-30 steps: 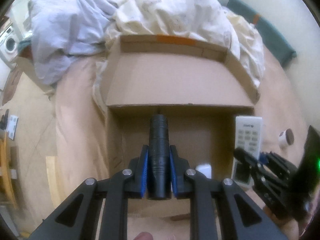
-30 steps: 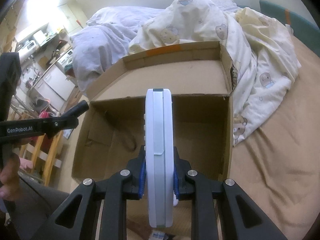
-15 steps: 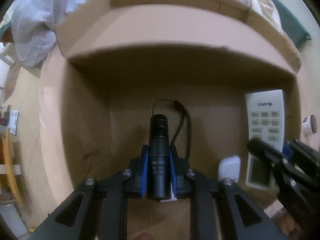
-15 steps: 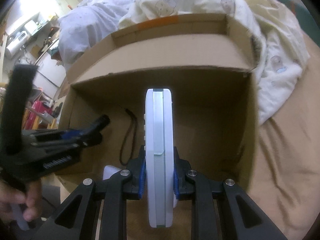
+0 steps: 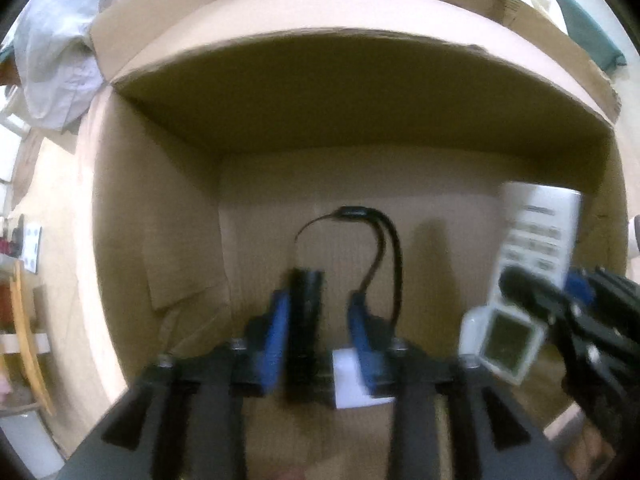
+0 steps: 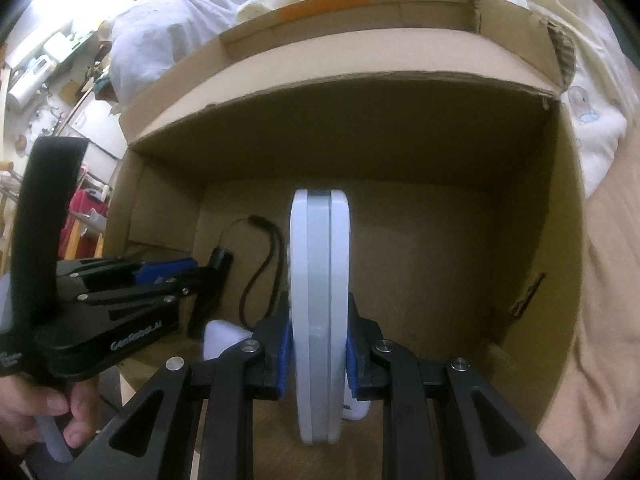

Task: Organize rigid objects
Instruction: 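Lower the flashlight and remote into the box and open both grippers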

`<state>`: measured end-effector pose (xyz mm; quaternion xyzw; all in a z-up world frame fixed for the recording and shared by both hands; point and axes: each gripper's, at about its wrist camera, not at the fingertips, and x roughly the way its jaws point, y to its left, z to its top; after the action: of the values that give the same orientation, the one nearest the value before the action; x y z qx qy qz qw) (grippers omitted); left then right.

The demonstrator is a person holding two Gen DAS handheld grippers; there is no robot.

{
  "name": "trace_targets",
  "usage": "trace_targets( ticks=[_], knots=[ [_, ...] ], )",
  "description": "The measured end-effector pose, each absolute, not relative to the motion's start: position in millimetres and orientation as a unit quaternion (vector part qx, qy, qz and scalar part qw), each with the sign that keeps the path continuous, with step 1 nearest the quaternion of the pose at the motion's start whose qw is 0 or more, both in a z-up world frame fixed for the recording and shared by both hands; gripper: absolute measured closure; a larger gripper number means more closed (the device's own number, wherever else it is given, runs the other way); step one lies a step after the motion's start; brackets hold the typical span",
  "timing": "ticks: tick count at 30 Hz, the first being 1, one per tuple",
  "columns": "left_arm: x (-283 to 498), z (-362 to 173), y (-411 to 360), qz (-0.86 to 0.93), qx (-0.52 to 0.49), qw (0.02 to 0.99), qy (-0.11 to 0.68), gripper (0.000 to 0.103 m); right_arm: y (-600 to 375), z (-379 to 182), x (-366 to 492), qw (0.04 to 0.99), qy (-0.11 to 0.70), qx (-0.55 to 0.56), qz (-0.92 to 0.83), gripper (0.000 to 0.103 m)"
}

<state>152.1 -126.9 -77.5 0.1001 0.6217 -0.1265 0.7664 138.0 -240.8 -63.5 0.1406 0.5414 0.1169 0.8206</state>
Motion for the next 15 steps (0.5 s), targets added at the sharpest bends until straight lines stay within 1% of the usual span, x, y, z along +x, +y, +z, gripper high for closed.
trace_targets(
  ticks=[2,3,4,5,6,7,9,10,11,12,13,14,15],
  knots=[
    [147.2,-73.1,-131.3,-0.144,0.092,0.765,0.621,0.05,-243.6,-59.7,138.2,0.827,0.533,0.144,0.108,0.079],
    [144.7,-71.1,-133.3,-0.146,0.094,0.766,0.618,0.046,-245.4,-55.8,138.3,0.832,0.526,0.145,0.103,0.077],
    [141.4,-68.3,-136.1,-0.149,0.098,0.769,0.614,0.038,-246.2,-50.5,138.4,0.839,0.516,0.141,0.098,0.074],
    [136.7,-63.7,-140.1,-0.151,0.109,0.774,0.606,0.024,-247.8,-46.4,136.6,0.846,0.506,0.138,0.096,0.066],
    [134.2,-60.8,-141.9,-0.148,0.116,0.778,0.599,0.017,-248.8,-40.1,135.3,0.853,0.494,0.137,0.097,0.048],
    [131.5,-55.4,-144.3,-0.147,0.122,0.786,0.588,0.01,-250.8,-34.9,134.6,0.859,0.484,0.138,0.096,0.038],
    [126.7,-48.7,-145.7,-0.149,0.125,0.796,0.573,0.006,-253.3,-24.7,131.8,0.87,0.462,0.142,0.099,0.03],
    [126.2,-46.7,-145.8,-0.148,0.124,0.799,0.569,0.0,-253.7,-20.9,131.3,0.873,0.458,0.141,0.096,0.027],
    [125.6,-46.1,-145.2,-0.147,0.122,0.801,0.567,0.0,-254.8,-18.0,130.7,0.875,0.452,0.141,0.096,0.022],
    [126.0,-45.9,-144.1,-0.146,0.118,0.802,0.567,0.0,-256.0,-16.1,130.1,0.877,0.447,0.145,0.098,0.014],
    [126.0,-45.7,-142.1,-0.144,0.111,0.804,0.567,0.0,-258.1,-13.9,130.8,0.878,0.443,0.151,0.099,0.01],
    [126.4,-44.9,-139.5,-0.144,0.102,0.805,0.566,0.0,-259.5,-13.5,131.4,0.878,0.441,0.156,0.101,0.002],
    [131.1,-43.9,-137.8,-0.144,0.098,0.806,0.566,0.0,-259.8,-12.7,131.5,0.879,0.437,0.159,0.102,0.0]
  ],
)
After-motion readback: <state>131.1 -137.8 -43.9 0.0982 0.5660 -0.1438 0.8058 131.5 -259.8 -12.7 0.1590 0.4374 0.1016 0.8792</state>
